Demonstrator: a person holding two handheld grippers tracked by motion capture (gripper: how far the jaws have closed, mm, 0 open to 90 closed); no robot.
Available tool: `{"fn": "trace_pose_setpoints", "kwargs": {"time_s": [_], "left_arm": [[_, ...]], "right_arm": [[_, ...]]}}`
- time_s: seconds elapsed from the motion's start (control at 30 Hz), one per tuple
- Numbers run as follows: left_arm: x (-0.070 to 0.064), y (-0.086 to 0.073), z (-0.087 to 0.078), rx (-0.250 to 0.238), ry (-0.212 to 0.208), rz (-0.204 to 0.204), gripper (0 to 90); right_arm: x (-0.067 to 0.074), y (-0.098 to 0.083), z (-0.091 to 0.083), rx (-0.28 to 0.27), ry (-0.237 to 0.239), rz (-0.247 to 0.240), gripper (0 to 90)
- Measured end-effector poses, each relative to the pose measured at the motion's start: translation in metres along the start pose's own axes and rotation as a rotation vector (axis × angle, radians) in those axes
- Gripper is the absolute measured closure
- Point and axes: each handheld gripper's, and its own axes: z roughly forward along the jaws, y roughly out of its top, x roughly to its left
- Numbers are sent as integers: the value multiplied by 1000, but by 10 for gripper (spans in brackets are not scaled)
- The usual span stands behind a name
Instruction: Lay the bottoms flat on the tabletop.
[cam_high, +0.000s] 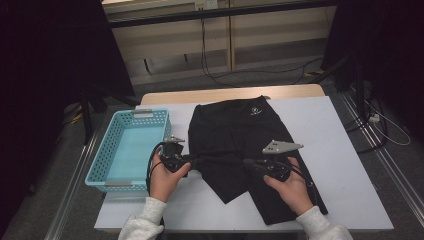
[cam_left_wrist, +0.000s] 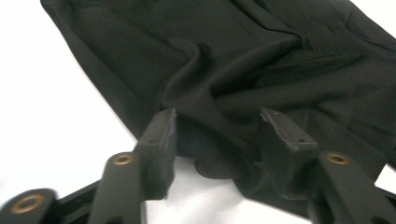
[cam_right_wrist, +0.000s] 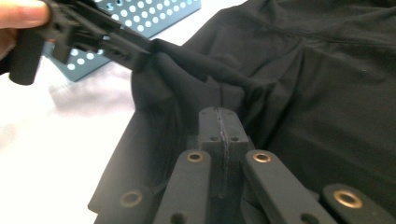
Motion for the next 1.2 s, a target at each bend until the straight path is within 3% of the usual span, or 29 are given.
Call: {"fn": "trace_pose_setpoints", "kwargs": {"time_s": [0.17, 0.4, 0.5, 0.6, 0.73, 1.03, 1.2], "left_arm": [[-7, -10, 1, 31, -9, 20, 414], [-16, -22, 17, 89, 10, 43, 424], [-19, -23, 21, 70, 14, 60, 428], [-22, -24, 23, 63, 26, 95, 499], [-22, -25, 26, 40, -6, 74, 584], [-25, -24, 30, 37, 25, 60, 782], [-26, -23, 32, 41, -1, 30, 874]], "right_arm": [[-3, -2, -1, 3, -13, 5, 900], [-6, -2, -3, 1, -15, 11, 900], [-7, -3, -4, 4, -17, 14, 900], [-8, -4, -4, 5, -17, 14, 900], [-7, -4, -4, 9, -19, 12, 900], [-8, -4, -6, 11, -22, 15, 900], [-8, -5, -5, 14, -24, 15, 900]]}}
